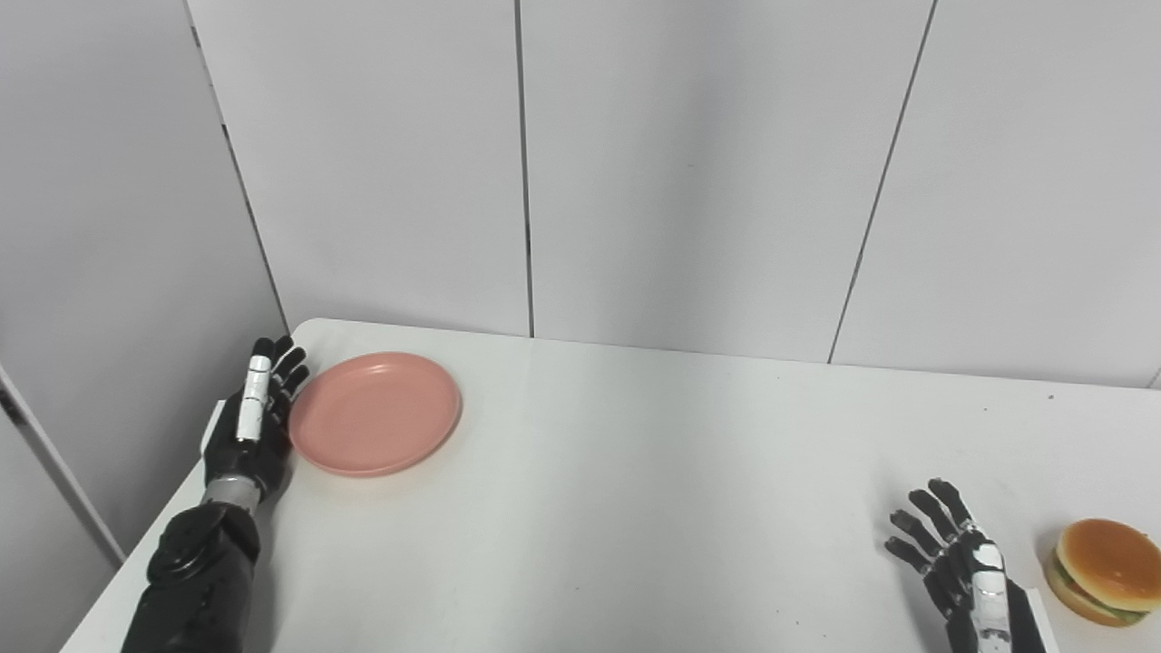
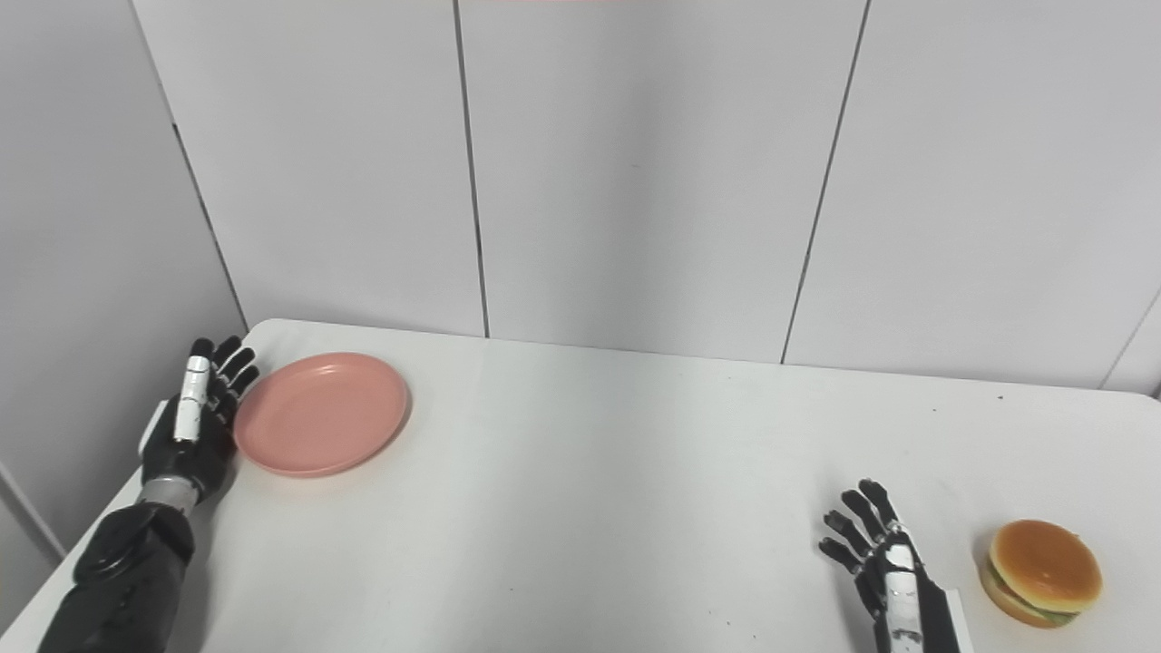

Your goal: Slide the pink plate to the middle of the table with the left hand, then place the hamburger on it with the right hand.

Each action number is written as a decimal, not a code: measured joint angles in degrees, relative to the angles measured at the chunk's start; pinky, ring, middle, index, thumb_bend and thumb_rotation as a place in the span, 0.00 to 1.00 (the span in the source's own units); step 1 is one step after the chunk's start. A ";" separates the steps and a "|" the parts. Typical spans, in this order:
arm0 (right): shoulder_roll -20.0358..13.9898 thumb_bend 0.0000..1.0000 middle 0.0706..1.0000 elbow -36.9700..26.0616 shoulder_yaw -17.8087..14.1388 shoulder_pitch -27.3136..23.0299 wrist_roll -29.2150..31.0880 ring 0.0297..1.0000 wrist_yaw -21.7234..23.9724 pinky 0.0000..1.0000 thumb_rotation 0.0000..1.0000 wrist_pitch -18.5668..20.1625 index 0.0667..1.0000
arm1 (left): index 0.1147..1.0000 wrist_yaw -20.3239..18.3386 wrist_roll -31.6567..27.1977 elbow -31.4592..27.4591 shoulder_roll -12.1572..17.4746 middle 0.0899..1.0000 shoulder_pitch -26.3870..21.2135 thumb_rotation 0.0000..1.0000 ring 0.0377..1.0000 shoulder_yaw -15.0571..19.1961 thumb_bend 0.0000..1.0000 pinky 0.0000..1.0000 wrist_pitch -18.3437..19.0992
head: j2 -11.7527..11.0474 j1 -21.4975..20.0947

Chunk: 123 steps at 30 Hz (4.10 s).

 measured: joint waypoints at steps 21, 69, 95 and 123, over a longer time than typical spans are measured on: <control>0.85 0.71 0.85 -0.86 0.07 0.79 -1.53 0.82 -0.66 0.76 1.00 -0.12 0.87 | 0.83 -1.36 3.63 -1.35 -5.75 0.89 -1.71 0.78 0.93 -7.72 0.84 0.84 -1.12 | -2.20 -2.99; 8.21 0.80 0.85 -5.90 8.87 5.30 -13.52 0.81 -5.80 0.73 1.00 2.14 0.87 | 0.70 6.78 10.45 -10.40 -25.19 0.76 1.05 0.83 0.82 -12.16 0.85 0.74 -1.34 | 7.75 -22.83; 4.69 0.76 0.81 -13.46 4.54 2.46 -25.29 0.76 -12.45 0.71 1.00 -4.63 0.84 | 0.70 4.23 11.11 -14.38 -22.52 0.75 3.55 0.79 0.80 -13.94 0.79 0.71 0.84 | 3.78 -24.96; -17.35 0.76 0.77 -8.89 -2.97 -11.97 -67.05 0.80 -7.86 0.77 0.82 9.97 0.68 | 0.68 4.24 11.11 -13.59 -21.52 0.74 2.65 0.77 0.78 -13.80 0.79 0.71 0.61 | 3.08 -26.54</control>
